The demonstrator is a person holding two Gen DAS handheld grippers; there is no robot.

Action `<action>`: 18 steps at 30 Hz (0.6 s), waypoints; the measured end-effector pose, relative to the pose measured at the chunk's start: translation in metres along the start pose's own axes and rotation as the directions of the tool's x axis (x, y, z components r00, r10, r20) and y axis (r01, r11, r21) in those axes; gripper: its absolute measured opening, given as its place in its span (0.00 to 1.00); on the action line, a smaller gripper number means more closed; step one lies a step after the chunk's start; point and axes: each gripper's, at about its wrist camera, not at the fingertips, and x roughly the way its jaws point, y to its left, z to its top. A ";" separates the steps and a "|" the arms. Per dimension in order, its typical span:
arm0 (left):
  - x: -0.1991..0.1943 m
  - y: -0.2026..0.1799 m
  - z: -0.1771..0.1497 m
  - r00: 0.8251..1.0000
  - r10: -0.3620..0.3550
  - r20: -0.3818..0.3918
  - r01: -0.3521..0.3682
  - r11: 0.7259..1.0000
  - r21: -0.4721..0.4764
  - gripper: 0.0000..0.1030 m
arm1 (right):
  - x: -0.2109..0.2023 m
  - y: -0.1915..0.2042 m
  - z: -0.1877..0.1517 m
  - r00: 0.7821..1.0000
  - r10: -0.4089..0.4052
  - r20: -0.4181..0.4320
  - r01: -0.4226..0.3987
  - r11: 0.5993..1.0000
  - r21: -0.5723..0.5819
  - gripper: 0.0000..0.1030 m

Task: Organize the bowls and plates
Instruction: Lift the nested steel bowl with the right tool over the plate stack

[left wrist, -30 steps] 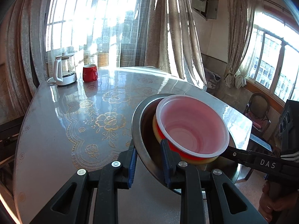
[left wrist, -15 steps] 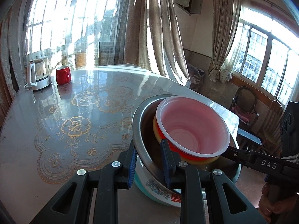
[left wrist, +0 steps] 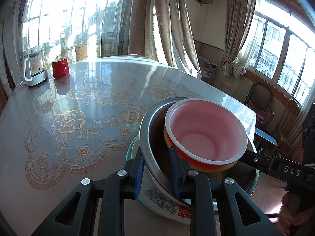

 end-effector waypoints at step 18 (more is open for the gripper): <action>0.010 0.002 -0.016 0.999 0.009 -0.035 -0.010 1.000 -0.017 0.27 | 0.012 -0.007 -0.006 0.999 -0.010 -0.040 0.011 1.000 0.027 0.20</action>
